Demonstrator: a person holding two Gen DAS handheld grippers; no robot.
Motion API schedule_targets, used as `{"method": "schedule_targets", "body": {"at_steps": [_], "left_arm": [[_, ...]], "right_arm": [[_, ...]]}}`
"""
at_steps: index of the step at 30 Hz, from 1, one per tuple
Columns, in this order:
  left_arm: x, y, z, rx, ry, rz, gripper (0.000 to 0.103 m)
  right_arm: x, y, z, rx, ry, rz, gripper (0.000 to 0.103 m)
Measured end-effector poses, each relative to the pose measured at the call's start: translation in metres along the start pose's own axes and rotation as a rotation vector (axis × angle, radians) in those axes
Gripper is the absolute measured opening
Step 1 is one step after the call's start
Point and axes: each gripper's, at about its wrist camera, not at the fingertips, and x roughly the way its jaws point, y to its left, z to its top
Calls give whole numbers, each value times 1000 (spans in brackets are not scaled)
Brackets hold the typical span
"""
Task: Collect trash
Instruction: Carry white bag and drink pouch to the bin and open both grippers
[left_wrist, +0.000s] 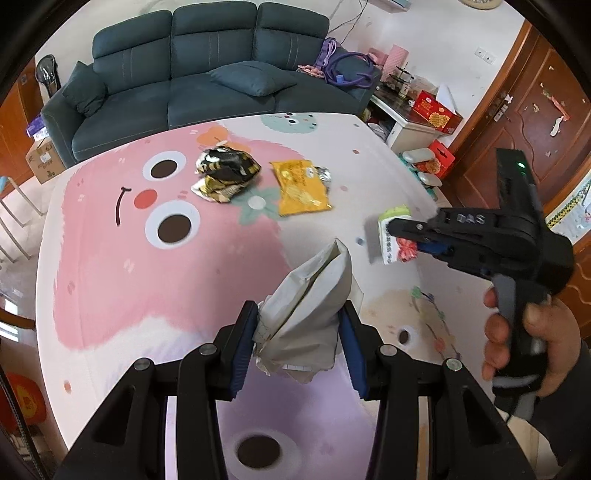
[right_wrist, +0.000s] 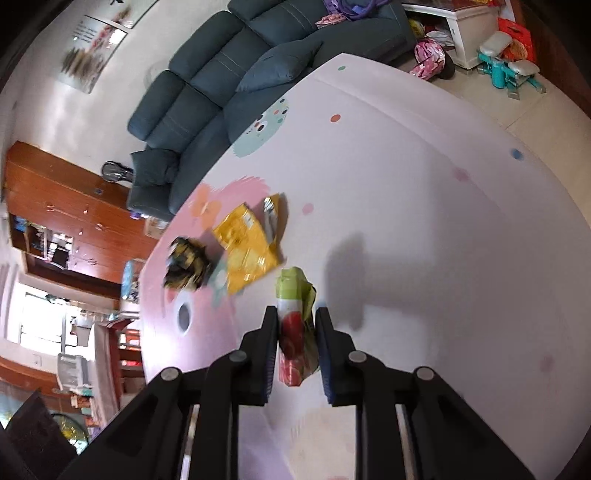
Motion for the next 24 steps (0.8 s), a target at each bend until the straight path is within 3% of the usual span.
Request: {"method": "schedule_targets", "body": {"at_steps": [7,15,24], "left_arm": [[-36,-44,-48,-33,-31,9,42],[-79,-109,-136,-119,-60,39,42],[-103,-165,-238,-191,12,70,42]], "right_arm": [[-70,-8,-64,-111,18,45,20],[-149,-29,-140,-287,42,66,20],[-206,-69,-225,-418,135,72,20]]}}
